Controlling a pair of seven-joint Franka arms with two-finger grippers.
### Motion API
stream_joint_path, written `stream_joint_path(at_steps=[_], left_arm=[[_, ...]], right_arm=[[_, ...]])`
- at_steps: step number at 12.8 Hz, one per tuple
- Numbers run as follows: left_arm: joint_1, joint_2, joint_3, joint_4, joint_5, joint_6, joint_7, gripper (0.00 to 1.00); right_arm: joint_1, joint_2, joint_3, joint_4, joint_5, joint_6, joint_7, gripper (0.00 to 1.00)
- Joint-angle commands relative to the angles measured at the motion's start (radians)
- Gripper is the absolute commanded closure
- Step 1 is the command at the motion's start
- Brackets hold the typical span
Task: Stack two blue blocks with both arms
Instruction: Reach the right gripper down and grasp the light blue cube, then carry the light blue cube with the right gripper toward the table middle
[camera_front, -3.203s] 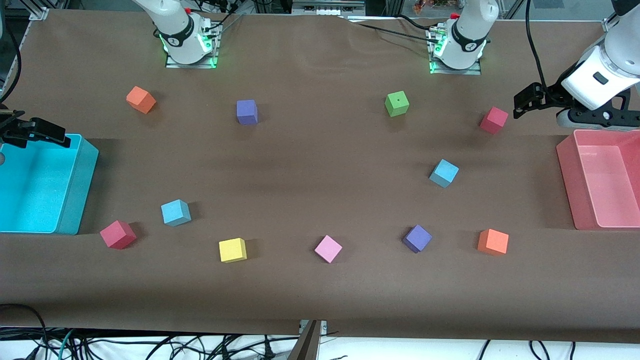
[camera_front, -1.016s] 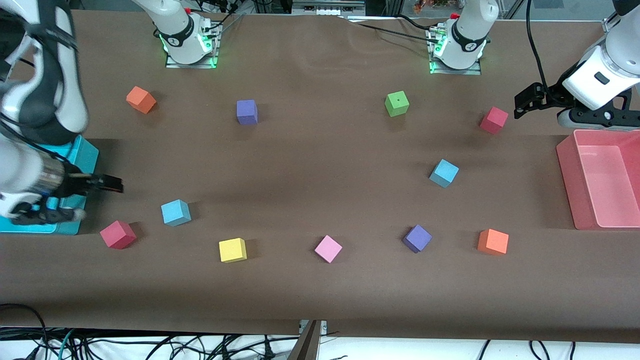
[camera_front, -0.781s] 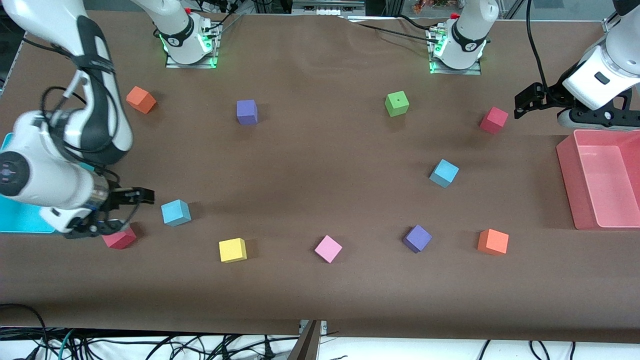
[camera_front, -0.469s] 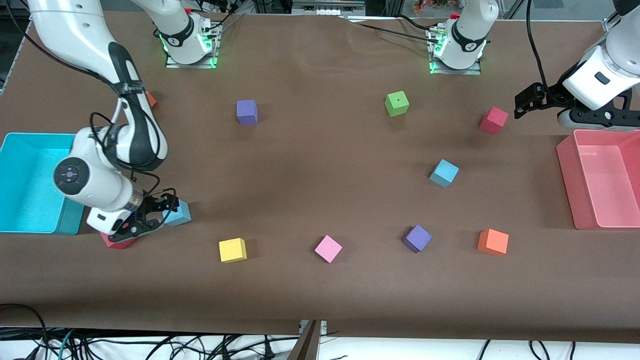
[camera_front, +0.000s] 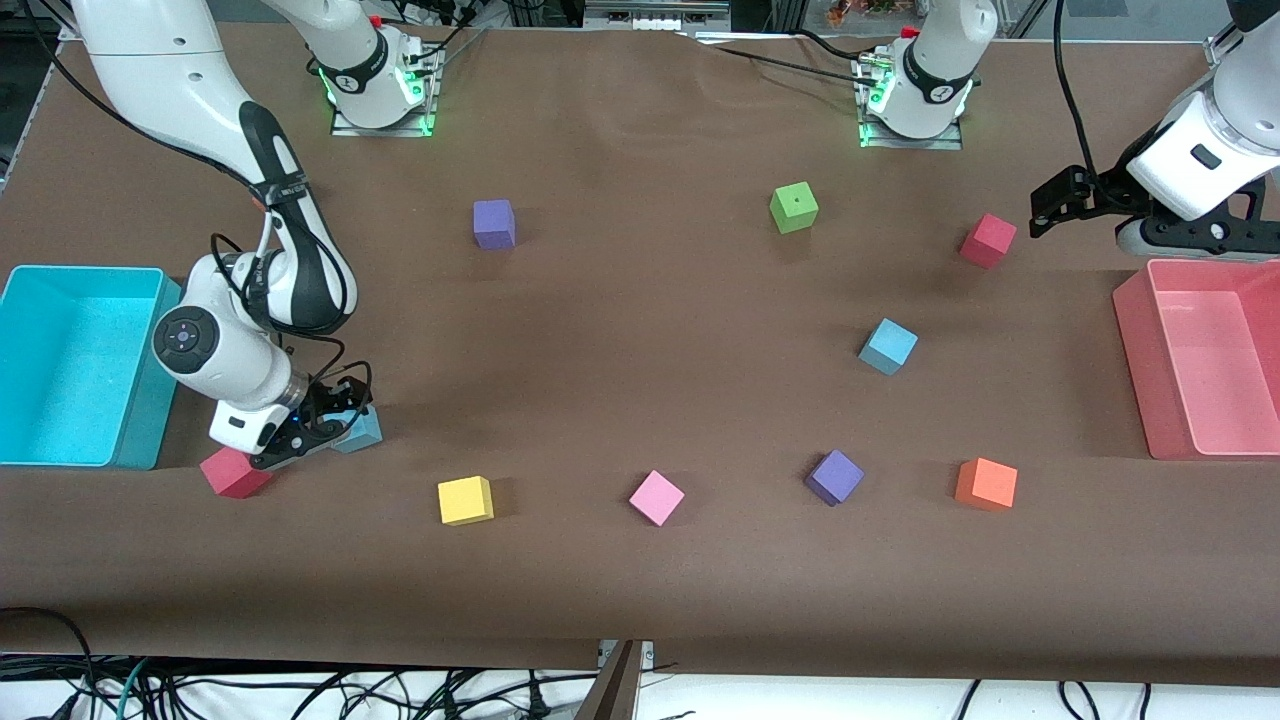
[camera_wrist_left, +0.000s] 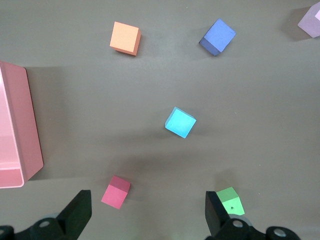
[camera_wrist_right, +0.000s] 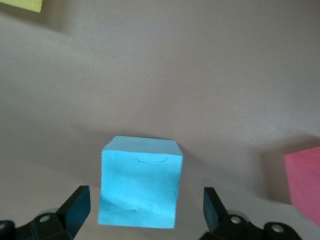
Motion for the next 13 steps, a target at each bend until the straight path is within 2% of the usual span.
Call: stream_joint_path(at_steps=[1,4,5,7,8,9,13], left_arm=[[0.000,0.008,-0.001,0.023,0.031,-0.021,-0.007,0.00],[0.000,0.008,-0.001,0.023,0.031,-0.021,-0.007,0.00],[0.000,0.008,-0.002,0.023,0.030,-0.021,-0.007,0.00],[0.000,0.010,-0.001,0.025,0.030,-0.021,-0.007,0.00],[0.000,0.008,-0.002,0.023,0.031,-0.021,-0.007,0.00],[0.000,0.010,-0.002,0.023,0.030,-0.021,-0.007,0.00],[0.000,0.008,-0.002,0.023,0.031,-0.021,-0.007,0.00]], right_arm=[[-0.009,0.007,0.022,-0.039,0.015,0.071,-0.026,0.00],[-0.013,0.027,0.024,-0.039,0.015,0.111,-0.031,0.00],[-0.017,0.030,0.024,-0.037,0.015,0.120,-0.031,0.06],[-0.016,0.031,0.027,-0.034,0.019,0.116,-0.023,0.55],[-0.013,0.030,0.030,-0.028,0.019,0.111,-0.019,0.71],[-0.006,0.025,0.030,-0.024,0.019,0.108,-0.016,0.76],[0.032,0.010,0.077,0.093,0.018,-0.083,0.185,0.76]])
